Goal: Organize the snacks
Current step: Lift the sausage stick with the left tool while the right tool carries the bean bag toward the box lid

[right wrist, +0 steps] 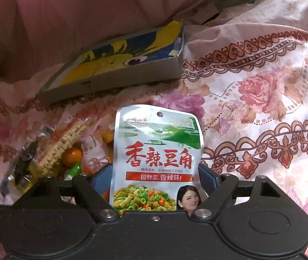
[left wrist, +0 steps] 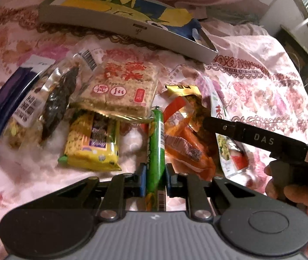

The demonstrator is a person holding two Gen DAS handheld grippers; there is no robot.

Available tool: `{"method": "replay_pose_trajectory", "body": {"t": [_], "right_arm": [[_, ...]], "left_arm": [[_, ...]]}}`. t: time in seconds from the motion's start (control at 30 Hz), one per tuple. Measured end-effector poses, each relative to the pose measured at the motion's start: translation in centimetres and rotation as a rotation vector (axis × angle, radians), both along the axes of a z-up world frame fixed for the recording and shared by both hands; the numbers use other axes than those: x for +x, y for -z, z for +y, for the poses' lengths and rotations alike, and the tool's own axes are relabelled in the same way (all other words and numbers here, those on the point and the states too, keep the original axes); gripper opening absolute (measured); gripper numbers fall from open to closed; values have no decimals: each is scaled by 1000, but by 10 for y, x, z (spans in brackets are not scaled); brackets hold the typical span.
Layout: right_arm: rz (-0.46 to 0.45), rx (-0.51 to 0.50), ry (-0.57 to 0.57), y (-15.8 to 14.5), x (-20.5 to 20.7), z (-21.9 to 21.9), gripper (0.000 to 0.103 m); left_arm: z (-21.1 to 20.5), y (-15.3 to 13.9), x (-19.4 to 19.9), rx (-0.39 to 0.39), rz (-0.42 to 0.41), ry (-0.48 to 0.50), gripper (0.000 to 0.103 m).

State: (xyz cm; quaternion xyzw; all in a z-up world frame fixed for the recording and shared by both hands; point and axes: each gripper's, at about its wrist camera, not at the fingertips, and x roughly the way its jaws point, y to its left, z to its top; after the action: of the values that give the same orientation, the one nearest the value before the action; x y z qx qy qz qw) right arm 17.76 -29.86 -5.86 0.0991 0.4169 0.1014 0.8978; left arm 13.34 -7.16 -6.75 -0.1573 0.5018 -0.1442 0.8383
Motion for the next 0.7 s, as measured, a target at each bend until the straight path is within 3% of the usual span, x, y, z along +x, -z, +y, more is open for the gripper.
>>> {"method": "replay_pose_trajectory", "body": {"t": [0.27, 0.43, 0.7], "right_arm": [[-47, 23, 75, -10, -14, -10, 84], [-78, 108, 119, -17, -21, -25, 84], [-136, 135, 90, -25, -22, -20, 84]], "left_arm": [[0, -5, -10, -19, -18, 15, 19], [3, -13, -15, -50, -49, 16, 19], [5, -27, -18, -109, -112, 13, 19]]}}
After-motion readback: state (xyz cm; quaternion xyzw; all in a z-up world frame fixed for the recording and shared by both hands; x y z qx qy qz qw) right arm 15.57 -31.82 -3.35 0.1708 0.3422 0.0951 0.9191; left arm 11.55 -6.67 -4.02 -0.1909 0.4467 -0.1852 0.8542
